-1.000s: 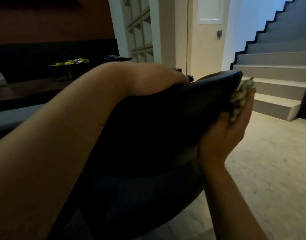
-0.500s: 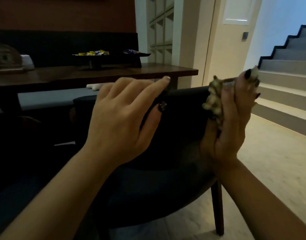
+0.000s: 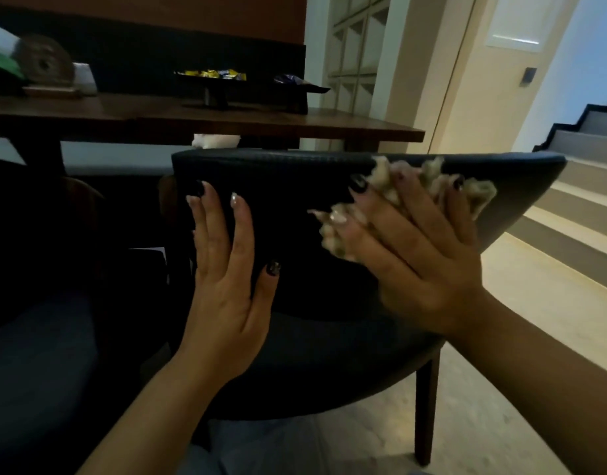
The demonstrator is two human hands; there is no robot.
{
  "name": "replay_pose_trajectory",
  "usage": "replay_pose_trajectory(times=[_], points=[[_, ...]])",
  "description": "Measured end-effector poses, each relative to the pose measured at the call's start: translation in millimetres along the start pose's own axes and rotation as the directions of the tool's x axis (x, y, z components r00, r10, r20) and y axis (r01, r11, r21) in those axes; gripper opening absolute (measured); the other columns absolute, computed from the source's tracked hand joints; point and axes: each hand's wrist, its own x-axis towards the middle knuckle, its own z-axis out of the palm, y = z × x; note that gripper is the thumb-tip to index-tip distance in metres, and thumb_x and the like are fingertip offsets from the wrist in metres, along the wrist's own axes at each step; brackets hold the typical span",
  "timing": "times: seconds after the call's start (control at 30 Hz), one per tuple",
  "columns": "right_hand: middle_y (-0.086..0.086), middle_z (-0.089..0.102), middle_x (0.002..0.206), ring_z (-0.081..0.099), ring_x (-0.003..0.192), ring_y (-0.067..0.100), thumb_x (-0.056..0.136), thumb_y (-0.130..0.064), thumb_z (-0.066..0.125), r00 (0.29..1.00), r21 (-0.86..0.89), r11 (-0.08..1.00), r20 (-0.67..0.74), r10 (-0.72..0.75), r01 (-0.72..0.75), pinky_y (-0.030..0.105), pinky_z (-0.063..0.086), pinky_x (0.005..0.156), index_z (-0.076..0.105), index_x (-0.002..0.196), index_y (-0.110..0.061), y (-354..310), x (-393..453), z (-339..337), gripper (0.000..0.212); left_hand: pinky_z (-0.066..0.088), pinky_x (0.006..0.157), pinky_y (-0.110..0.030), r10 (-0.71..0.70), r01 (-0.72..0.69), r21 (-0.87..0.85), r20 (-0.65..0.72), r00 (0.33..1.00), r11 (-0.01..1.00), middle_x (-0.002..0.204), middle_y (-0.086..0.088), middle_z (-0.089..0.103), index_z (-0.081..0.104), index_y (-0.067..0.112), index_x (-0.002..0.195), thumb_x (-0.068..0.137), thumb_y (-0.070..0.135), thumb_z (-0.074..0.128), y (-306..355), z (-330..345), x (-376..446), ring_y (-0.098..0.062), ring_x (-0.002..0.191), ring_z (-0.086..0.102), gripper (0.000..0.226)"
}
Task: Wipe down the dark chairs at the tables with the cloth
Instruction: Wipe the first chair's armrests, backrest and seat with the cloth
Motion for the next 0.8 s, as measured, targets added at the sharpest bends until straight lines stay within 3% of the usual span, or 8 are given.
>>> replay_pose_trajectory(times=[0.07, 0.13, 0.23, 0.33, 0.5, 0.6, 0.67, 0.8], points=[[0.009, 0.048, 0.140, 0.036, 0.137, 0.029, 0.092, -0.018, 0.064, 1.000, -0.004, 1.000, 0.006, 0.014, -0.014, 0.052, 0.022, 0.112, 0.050, 0.133, -0.015, -11.4, 6.5, 5.1, 0.043, -0.008, 0.120, -0.036, -0.001, 0.001, -0.031, -0.002, 1.000, 1.000, 0.159, 0.000, -0.025, -0.010, 0.026, 0.154, 0.101, 0.021, 0.039, -6.5, 0.3, -4.9, -0.030, 0.147, -0.021, 0.072], [0.011, 0.050, 0.139, 0.041, 0.134, 0.029, 0.092, -0.018, 0.063, 0.983, 0.007, 0.992, 0.131, -0.126, 0.126, 0.050, 0.023, 0.112, 0.054, 0.131, -0.014, -22.8, -7.9, 5.3, 0.040, -0.006, 0.121, -0.036, -0.023, 0.023, -0.075, 0.008, 1.000, 0.997, 0.160, -0.002, -0.022, -0.008, 0.026, 0.154, 0.100, 0.017, 0.038, -11.2, 0.6, -11.5, -0.030, 0.147, -0.019, 0.072], [0.012, 0.048, 0.139, 0.042, 0.133, 0.028, 0.095, -0.018, 0.056, 0.856, 0.085, 0.925, 0.356, -0.375, 0.370, 0.043, 0.024, 0.112, 0.056, 0.132, -0.011, -30.2, -24.3, -0.5, 0.038, -0.003, 0.121, -0.032, -0.010, 0.017, -0.096, 0.074, 0.997, 0.995, 0.161, 0.000, -0.020, -0.006, 0.027, 0.155, 0.098, 0.012, 0.038, -20.7, -6.3, -18.3, -0.028, 0.148, -0.017, 0.073], [0.015, 0.049, 0.140, 0.040, 0.134, 0.029, 0.097, -0.014, 0.051, 0.778, 0.197, 0.873, 0.397, -0.487, 0.446, 0.041, 0.027, 0.112, 0.056, 0.131, -0.007, -24.9, -10.9, -2.6, 0.035, 0.000, 0.121, -0.032, 0.015, -0.001, -0.092, 0.154, 0.988, 0.996, 0.162, 0.001, -0.017, -0.001, 0.023, 0.155, 0.091, -0.005, 0.042, -29.7, -19.5, -20.2, -0.025, 0.149, -0.013, 0.082], [0.020, 0.048, 0.139, 0.038, 0.136, 0.035, 0.098, -0.010, 0.051, 0.934, 0.093, 0.962, 0.231, -0.271, 0.256, 0.048, 0.023, 0.115, 0.053, 0.132, -0.003, -24.0, 40.9, 5.4, 0.035, 0.007, 0.121, -0.033, -0.019, 0.042, -0.120, 0.183, 0.983, 0.992, 0.163, -0.002, -0.009, 0.001, 0.011, 0.154, 0.086, -0.012, 0.041, -30.6, -28.8, -20.5, -0.022, 0.150, -0.007, 0.083], [0.019, 0.053, 0.135, 0.043, 0.132, 0.035, 0.097, -0.011, 0.053, 0.955, 0.016, 0.973, 0.189, -0.229, 0.230, 0.047, 0.030, 0.113, 0.059, 0.126, -0.001, -44.0, 42.7, 15.1, 0.031, 0.007, 0.121, -0.031, -0.076, 0.097, -0.134, 0.151, 0.986, 0.986, 0.162, -0.004, -0.011, 0.001, 0.006, 0.153, 0.085, -0.013, 0.041, -25.1, -21.0, -25.9, -0.022, 0.150, -0.007, 0.081], [0.021, 0.054, 0.134, 0.045, 0.131, 0.035, 0.098, -0.011, 0.051, 0.914, 0.068, 0.953, 0.268, -0.303, 0.296, 0.046, 0.033, 0.112, 0.060, 0.124, 0.000, -57.9, 29.4, 17.1, 0.031, 0.007, 0.122, -0.031, -0.122, 0.141, -0.118, 0.160, 0.980, 0.983, 0.162, -0.004, -0.014, -0.001, 0.008, 0.153, 0.084, -0.015, 0.042, -24.2, -15.8, -33.5, -0.021, 0.150, -0.008, 0.084], [0.019, 0.056, 0.132, 0.047, 0.129, 0.033, 0.099, -0.015, 0.044, 0.712, 0.190, 0.852, 0.478, -0.514, 0.488, 0.042, 0.037, 0.109, 0.062, 0.122, -0.001, -69.3, 12.0, 12.3, 0.033, 0.009, 0.119, -0.020, -0.175, 0.184, -0.021, 0.222, 0.959, 0.983, 0.162, -0.001, -0.015, -0.005, 0.012, 0.152, 0.084, -0.018, 0.046, -33.8, -15.5, -52.3, -0.010, 0.150, -0.007, 0.090]])
